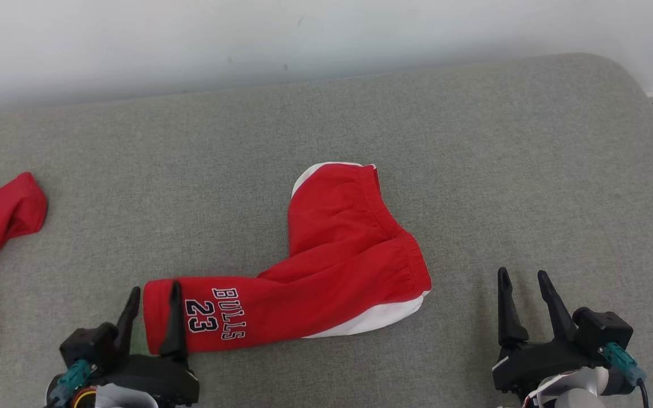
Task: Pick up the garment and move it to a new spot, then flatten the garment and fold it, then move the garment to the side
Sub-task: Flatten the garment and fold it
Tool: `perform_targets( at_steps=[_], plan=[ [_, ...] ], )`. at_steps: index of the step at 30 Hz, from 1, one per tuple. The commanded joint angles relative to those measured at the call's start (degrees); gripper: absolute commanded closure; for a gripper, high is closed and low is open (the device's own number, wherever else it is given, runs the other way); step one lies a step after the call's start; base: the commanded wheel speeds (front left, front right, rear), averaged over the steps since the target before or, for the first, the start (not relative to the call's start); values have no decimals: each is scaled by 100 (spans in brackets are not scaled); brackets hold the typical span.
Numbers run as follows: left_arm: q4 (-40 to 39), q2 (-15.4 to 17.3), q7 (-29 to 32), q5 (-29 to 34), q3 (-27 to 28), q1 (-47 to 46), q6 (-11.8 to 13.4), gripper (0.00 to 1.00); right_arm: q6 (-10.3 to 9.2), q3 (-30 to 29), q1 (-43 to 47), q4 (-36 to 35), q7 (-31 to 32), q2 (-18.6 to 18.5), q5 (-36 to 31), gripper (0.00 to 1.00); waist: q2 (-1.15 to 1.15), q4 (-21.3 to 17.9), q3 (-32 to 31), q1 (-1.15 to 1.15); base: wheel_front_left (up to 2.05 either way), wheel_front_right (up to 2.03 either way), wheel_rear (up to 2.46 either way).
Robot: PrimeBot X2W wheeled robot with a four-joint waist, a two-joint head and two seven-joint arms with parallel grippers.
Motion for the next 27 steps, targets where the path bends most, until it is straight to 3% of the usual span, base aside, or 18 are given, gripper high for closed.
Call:
perform_targets(
  at_steps=[1, 6, 16, 27],
  plan=[
    [-42, -28, -18, 57, 99, 99, 11, 0, -13, -10, 6, -4, -1, 16, 35, 0, -1, 29, -26, -1, 0, 0, 0],
    [-274, -116, -17, 230, 165, 411, 10, 0, -13, 22, 61, 46, -1, 16, 75, 0, -1, 208, -200, -1, 0, 0, 0],
    [-377, -138, -17, -128, -496, 1039, 10, 0, -13, 82, 126, 83, -1, 13, 82, 0, -1, 376, -336, -1, 0, 0, 0],
    [-223, -136, -17, 22, -106, 784, 10, 0, -13, 55, 77, 18, -1, 15, -57, 0, -1, 143, -176, -1, 0, 0, 0]
  ],
)
